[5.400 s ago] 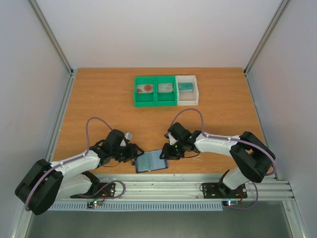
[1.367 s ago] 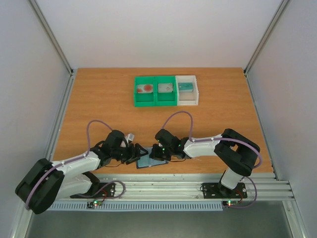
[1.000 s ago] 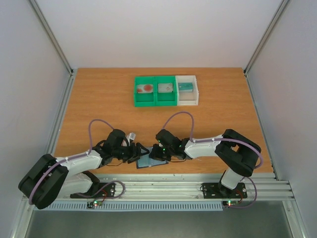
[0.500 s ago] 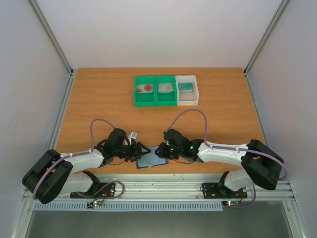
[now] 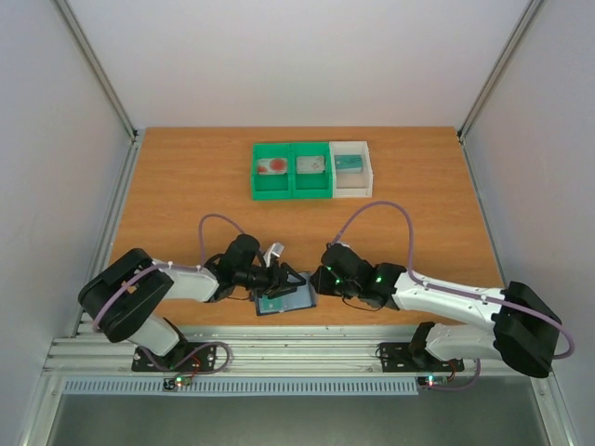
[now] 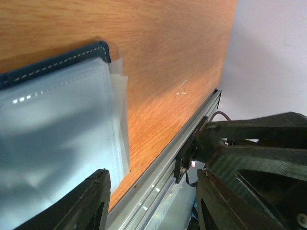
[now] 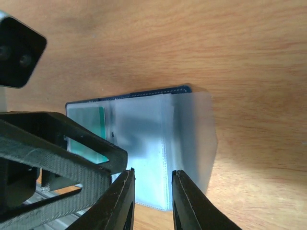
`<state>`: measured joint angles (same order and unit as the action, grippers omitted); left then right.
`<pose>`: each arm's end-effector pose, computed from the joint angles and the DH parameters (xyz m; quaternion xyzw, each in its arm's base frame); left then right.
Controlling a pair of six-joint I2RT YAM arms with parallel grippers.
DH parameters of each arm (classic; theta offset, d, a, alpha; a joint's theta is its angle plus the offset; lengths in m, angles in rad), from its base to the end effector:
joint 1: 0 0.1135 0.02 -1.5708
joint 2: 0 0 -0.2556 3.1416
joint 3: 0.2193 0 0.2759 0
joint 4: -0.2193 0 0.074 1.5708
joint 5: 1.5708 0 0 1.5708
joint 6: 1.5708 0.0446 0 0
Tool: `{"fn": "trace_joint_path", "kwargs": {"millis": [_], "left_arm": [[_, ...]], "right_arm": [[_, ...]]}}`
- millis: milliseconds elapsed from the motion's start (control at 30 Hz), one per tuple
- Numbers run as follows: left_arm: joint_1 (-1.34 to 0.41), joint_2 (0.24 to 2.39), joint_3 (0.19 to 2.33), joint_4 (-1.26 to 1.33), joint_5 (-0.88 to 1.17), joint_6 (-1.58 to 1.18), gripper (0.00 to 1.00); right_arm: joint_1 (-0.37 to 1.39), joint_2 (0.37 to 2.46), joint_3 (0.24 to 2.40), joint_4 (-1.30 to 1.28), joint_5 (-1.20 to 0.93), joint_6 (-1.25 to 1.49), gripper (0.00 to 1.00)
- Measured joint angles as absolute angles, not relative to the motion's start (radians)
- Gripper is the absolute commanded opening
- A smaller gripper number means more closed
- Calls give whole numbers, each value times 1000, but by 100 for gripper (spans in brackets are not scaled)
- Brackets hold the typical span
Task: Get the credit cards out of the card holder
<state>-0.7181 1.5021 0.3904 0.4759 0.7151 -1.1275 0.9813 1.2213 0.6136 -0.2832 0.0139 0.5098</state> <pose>0.1782 -0.1946 0.0897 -0.0156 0.8508 -0.5252 0.0057 0.1464 0.2178 0.1569 -0.2179 0.9172 0.2214 0.2494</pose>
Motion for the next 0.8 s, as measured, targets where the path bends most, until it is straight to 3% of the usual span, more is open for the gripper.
{"fn": "trace_joint_path", "kwargs": {"millis": [433,600,800], "left_arm": [[-724,1456,408,454,699,-1113,51],[-724,1349,413,304,646,-1058,50],[-719,1201,419,41,525,-984,41]], "right_arm": [[982,1142,608,-322,44,490,23],[986,1177,608,-287,-2,477,23],[1005,1236,621,-252,-49,468,23]]}}
